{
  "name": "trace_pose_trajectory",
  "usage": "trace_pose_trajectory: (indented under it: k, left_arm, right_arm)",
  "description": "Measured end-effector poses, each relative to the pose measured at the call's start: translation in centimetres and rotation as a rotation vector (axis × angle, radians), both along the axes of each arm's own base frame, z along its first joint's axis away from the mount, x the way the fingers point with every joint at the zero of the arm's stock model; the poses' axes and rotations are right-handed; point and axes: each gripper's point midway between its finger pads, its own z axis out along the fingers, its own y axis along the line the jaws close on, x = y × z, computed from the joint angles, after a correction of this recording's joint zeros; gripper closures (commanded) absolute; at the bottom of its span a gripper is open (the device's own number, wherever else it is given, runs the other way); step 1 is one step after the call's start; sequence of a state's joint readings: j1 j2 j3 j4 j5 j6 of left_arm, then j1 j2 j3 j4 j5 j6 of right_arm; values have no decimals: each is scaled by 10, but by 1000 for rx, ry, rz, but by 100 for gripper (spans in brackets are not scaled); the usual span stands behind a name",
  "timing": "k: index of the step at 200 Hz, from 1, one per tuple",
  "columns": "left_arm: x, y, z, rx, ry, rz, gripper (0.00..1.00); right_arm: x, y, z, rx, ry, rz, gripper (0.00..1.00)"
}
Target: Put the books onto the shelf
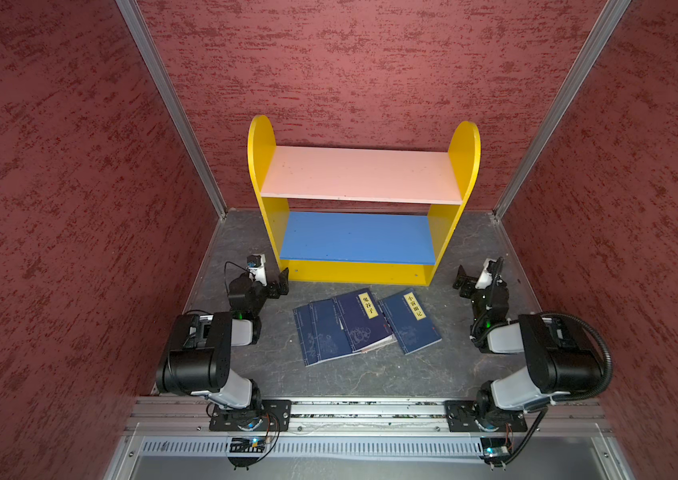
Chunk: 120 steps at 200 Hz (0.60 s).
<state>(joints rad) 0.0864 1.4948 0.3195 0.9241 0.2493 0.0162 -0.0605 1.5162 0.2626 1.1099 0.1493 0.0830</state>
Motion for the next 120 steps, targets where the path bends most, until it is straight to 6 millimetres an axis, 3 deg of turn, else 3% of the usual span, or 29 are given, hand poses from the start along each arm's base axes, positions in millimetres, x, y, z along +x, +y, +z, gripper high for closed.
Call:
trace_pose_trajectory:
  k: [24,52,90,120]
  left_arm:
    - [-9,-4,31,17,-47,-17,1]
    - [-9,-9,67,35,-51,-35,1]
    - [-5,-10,75,72,180,-66,1]
    - [-32,-16,74,83,364,-112,1]
  right_arm:
    - [-2,-5,15,6,-19,-29,1]
    - [11,-8,44,7,-38,-47,1]
    - [-14,-22,81,31,-69,-153,1]
    - [-29,-35,113,146,-45,-255,1]
